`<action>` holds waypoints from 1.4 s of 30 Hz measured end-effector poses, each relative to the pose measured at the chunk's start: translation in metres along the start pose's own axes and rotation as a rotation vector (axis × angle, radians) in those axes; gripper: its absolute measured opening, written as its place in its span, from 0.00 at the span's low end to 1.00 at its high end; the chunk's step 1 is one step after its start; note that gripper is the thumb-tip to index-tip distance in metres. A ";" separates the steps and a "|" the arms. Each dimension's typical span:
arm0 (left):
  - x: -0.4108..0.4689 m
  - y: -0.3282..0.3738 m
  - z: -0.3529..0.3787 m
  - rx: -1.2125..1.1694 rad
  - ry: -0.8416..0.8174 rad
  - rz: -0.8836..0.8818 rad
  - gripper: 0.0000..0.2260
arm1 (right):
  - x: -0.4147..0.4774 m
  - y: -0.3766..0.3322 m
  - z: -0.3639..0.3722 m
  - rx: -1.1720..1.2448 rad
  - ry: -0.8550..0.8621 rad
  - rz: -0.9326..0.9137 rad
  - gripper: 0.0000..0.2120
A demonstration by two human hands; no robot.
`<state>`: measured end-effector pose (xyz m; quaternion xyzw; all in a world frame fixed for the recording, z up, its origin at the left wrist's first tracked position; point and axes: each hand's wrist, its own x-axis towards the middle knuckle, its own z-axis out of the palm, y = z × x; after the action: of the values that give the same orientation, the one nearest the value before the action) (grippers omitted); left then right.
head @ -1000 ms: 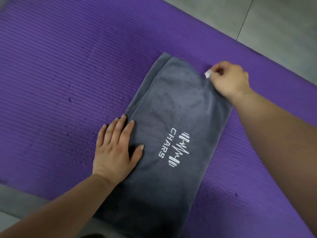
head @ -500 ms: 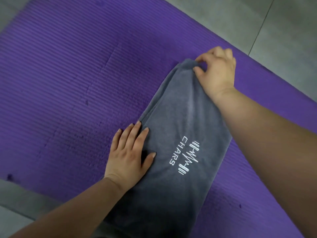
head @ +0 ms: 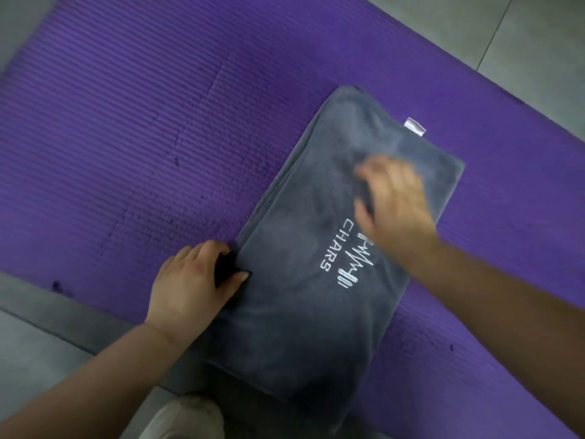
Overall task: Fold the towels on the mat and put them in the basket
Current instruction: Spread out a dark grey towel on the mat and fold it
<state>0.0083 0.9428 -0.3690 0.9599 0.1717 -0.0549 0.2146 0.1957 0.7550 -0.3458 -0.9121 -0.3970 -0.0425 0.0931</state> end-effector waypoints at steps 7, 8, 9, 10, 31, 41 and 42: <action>-0.027 -0.004 -0.017 -0.068 -0.298 -0.221 0.14 | -0.189 -0.045 -0.012 0.114 -0.359 -0.490 0.21; -0.031 -0.005 -0.019 -0.131 -0.303 -0.210 0.14 | -0.202 -0.048 -0.011 0.096 -0.405 -0.493 0.27; -0.033 -0.005 -0.021 -0.190 -0.313 -0.217 0.15 | -0.211 -0.049 -0.008 0.060 -0.447 -0.505 0.33; -0.034 -0.006 -0.024 -0.225 -0.331 -0.239 0.16 | -0.216 -0.050 -0.007 0.016 -0.491 -0.518 0.38; -0.037 0.035 -0.073 -1.227 -0.244 -0.627 0.18 | -0.145 -0.036 -0.079 0.911 -0.271 0.485 0.06; 0.105 0.095 -0.046 -1.140 -0.220 -0.551 0.12 | -0.064 0.051 -0.043 0.655 -0.005 0.775 0.12; 0.116 0.101 -0.047 -1.161 -0.207 -0.560 0.12 | -0.056 0.057 -0.042 0.634 0.023 0.802 0.12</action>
<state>0.1538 0.9123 -0.3076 0.5966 0.3956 -0.0992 0.6912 0.1991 0.6681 -0.3208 -0.9190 -0.0078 0.1090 0.3788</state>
